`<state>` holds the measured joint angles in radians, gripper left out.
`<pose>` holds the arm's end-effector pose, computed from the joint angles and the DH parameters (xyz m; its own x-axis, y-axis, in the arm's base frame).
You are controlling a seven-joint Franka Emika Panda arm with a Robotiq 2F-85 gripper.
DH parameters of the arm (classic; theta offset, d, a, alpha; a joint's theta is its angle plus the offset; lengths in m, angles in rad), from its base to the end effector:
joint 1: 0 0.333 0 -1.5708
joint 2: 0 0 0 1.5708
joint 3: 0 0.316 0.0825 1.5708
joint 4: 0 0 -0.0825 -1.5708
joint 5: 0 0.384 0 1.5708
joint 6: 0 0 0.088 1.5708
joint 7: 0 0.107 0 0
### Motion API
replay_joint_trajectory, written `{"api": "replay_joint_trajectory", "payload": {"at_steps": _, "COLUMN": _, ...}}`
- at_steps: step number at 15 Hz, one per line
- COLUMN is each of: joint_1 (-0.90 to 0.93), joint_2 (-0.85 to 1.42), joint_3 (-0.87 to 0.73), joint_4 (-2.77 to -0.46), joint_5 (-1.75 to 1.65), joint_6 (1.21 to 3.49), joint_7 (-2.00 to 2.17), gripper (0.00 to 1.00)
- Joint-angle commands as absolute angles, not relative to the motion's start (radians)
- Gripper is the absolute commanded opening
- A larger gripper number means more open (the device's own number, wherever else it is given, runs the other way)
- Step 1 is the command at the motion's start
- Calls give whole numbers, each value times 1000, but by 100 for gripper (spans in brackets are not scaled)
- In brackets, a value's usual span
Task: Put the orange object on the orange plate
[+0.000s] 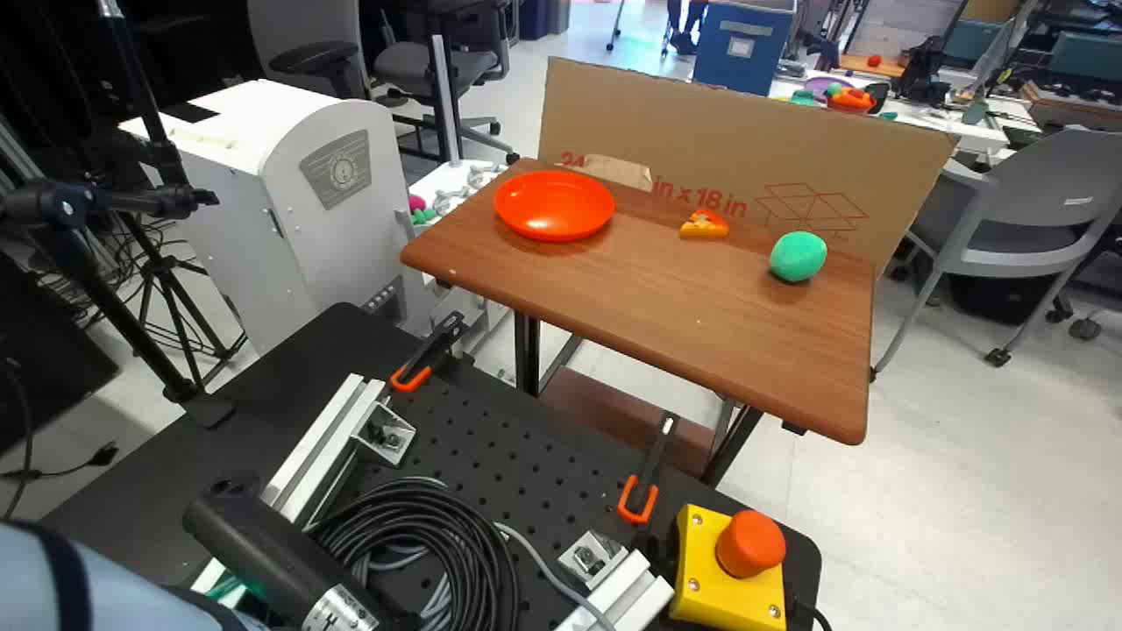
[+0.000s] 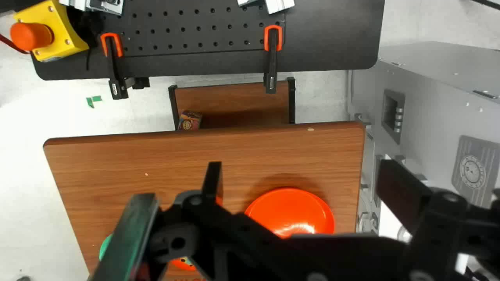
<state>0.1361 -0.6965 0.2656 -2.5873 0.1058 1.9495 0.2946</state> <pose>0.3172 0.1462 0.4752 0.9979 0.0154 0.0634 0.0120 -0.9985 0.0531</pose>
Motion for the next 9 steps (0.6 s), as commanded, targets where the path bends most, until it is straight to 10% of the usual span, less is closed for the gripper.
{"api": "replay_joint_trajectory", "payload": {"at_steps": 1, "joint_1": 141, "joint_2": -695, "joint_3": 261, "joint_4": -2585, "joint_5": 102, "joint_6": 1948, "joint_7": 297, "gripper": 100}}
{"api": "replay_joint_trajectory", "payload": {"at_steps": 9, "joint_1": 75, "joint_2": -601, "joint_3": 238, "joint_4": -2532, "joint_5": 57, "joint_6": 1995, "joint_7": 304, "gripper": 100}}
